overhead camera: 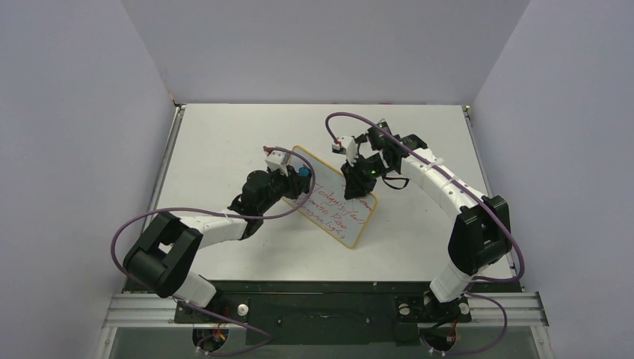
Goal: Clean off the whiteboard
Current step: Erase the whiteboard at the center of the board.
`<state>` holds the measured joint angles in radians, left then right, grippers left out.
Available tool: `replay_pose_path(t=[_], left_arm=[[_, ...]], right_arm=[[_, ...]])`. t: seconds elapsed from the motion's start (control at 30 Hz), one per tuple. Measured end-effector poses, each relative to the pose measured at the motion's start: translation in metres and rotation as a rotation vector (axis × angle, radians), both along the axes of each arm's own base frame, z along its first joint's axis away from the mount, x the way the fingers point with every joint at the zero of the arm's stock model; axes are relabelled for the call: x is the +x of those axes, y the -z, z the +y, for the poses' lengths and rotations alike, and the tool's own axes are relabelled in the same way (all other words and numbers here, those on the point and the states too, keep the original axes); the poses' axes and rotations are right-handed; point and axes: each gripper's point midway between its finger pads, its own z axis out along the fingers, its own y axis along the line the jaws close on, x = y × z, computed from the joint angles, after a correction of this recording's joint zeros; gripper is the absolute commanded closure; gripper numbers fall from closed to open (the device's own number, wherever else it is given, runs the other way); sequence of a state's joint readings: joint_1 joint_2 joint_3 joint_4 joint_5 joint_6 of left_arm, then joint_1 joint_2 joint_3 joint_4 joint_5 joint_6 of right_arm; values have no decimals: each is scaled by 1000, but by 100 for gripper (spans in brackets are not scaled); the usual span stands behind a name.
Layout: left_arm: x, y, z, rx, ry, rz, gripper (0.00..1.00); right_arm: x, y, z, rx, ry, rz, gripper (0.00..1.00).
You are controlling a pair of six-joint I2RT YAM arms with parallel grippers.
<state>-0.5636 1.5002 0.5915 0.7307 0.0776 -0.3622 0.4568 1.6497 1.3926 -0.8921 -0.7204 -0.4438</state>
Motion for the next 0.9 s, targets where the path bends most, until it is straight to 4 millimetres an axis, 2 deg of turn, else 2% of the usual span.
replay_pose_path(t=[0.17,0.43,0.53,0.73,0.9], left_arm=[[-10,-3,-17,2,40,-15,100],[-16,-18,-31,15,74,-42,100],[-11,-22,-23,10,63,-45,100],[15,-21,12,10,-23,-43,100],[14,-21,10,13,-19,-58,100]], right_arm=[[0,1,-1,-3,8,9,100],[-1,0,-1,1,7,11,100],[0,0,1,7,-1,7,100],[0,0,2,9,-7,4,100],[-1,0,2,9,-7,4,100]])
